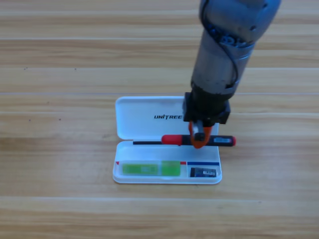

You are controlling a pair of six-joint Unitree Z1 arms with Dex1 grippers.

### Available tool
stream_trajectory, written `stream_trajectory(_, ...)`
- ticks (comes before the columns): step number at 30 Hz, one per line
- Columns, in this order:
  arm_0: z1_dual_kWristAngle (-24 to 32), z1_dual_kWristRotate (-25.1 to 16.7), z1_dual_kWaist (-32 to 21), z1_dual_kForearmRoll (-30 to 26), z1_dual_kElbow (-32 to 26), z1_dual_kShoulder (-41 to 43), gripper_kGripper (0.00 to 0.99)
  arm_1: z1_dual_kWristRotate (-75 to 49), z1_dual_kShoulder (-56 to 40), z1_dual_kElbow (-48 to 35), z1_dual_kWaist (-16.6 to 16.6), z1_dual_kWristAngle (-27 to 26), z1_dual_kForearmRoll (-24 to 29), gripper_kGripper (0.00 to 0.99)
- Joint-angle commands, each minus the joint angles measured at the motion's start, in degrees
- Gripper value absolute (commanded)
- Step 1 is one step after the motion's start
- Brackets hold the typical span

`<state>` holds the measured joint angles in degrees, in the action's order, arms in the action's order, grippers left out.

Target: Clean up eraser and pencils

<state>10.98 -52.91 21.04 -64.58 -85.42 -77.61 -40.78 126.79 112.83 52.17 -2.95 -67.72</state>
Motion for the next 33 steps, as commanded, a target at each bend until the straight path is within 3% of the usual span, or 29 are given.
stream_trajectory(1, 0.9, 1.0, -1.4, 1.2, 2.2, 1.3, 0.99, 0.3, 7.6, 3.7, 1.7, -0.2, -1.0, 0.0)
stream_trajectory(14, 0.9, 1.1, -1.4, 4.5, 7.2, 3.2, 0.99, -0.2, 12.1, 9.4, 1.4, 2.0, -1.2, 0.0)
stream_trajectory(33, 0.8, 1.8, -1.4, 8.4, 11.0, 3.5, 0.99, -0.4, 13.3, 11.0, 1.4, 2.6, -1.2, 0.0)
